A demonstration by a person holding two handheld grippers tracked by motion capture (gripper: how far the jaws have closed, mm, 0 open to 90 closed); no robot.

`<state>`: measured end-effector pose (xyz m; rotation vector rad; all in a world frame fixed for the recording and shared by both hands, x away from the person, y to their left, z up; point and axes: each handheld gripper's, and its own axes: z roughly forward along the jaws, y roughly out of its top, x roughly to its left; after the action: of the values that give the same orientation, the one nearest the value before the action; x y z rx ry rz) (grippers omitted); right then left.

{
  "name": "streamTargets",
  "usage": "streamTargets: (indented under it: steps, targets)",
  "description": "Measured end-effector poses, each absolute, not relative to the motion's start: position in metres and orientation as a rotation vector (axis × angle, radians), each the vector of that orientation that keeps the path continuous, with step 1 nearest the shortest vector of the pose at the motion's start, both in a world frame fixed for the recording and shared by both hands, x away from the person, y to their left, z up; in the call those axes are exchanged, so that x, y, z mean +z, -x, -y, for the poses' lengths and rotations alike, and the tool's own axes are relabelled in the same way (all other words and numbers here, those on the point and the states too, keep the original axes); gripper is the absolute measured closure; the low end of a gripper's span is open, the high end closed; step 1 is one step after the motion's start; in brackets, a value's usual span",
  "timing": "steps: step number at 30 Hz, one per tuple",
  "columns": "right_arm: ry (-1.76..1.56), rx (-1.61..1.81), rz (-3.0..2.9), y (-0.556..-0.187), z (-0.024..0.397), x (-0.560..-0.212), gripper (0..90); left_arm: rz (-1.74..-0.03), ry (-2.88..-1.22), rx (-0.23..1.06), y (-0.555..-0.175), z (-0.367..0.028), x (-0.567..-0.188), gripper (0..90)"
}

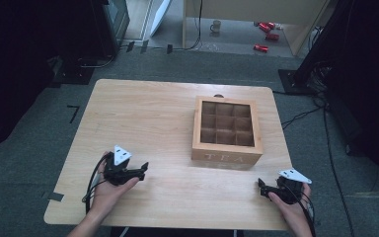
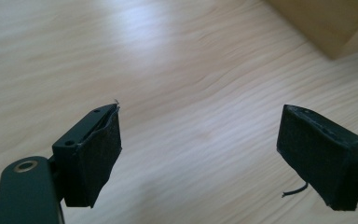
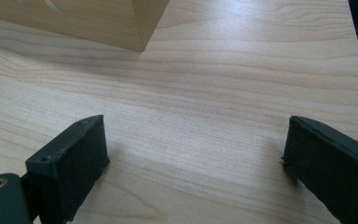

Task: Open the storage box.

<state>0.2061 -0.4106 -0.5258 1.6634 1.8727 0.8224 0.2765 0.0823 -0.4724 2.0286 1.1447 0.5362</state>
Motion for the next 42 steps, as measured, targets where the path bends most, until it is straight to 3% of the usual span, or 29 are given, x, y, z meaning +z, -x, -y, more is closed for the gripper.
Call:
streamTargets:
  steps: [14,34,42]
  targets:
    - [-1.668,0.819,-1.863,-0.204,0.411,-0.525,6.2,-1.015,-2.031,0.439,-0.286,0.001,-0.464,14.4]
    - [-1.666,0.893,-1.839,-0.205,0.407,-0.511,6.6,-0.977,-2.013,0.369,-0.298,0.036,-0.468,15.6]
    - [-1.661,0.901,-1.843,-0.206,0.407,-0.511,6.6,-0.970,-2.025,0.388,-0.303,0.051,-0.472,28.1]
